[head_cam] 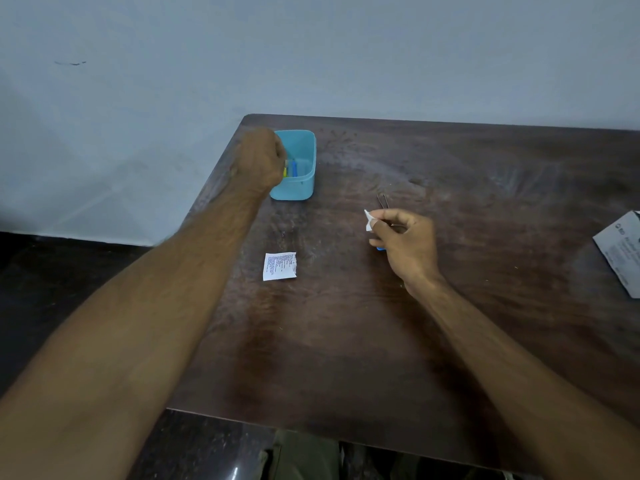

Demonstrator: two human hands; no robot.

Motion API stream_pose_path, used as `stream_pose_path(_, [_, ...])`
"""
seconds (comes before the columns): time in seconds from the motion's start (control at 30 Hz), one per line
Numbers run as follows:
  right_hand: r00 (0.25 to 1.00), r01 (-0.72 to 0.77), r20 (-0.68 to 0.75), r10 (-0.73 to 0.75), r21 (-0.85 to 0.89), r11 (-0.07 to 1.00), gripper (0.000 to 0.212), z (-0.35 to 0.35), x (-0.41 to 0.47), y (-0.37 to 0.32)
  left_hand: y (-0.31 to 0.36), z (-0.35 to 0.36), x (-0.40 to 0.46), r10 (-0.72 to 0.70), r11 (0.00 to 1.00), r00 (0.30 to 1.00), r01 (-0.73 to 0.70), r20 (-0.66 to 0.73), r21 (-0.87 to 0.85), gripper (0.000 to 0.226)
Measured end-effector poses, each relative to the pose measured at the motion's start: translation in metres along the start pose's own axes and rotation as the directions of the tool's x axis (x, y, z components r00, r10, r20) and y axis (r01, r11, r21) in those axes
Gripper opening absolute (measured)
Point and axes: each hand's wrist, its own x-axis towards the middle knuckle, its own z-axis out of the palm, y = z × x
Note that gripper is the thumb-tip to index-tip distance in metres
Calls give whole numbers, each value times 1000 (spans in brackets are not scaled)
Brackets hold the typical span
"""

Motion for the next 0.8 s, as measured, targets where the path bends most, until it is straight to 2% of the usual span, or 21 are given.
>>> stream_pose_path(0.2, [1000, -3, -9, 3, 4, 1000, 18, -3, -3, -2, -6, 1, 1, 13, 1000, 1000, -14, -27, -28, 23])
stream_pose_path(0.37, [1000, 3, -11, -3, 10, 1000, 16, -5, -4, -4, -10, 2, 2, 104, 994, 994, -105, -36, -27, 30])
stream_pose_path(0.6, [1000, -13, -9, 13, 24, 1000, 16, -6, -8, -3, -14, 0, 1, 133, 990, 990, -134, -44, -32, 29])
stream_pose_path(0.67, [1000, -12, -10, 12, 26, 1000, 15, -7, -8, -3, -14, -1, 0, 86, 994, 993, -91, -77, -56, 29])
stream_pose_path(0.73, [1000, -8, -13, 8, 23, 1000, 15, -7, -9, -5, -14, 0, -2, -39, 991, 989, 20, -143, -129, 31])
stream_pose_path(0.8, [1000, 0, -16, 1, 21, 1000, 15, -7, -10, -5, -12, 0, -5, -181, 966, 974, 151, -134, -210, 26])
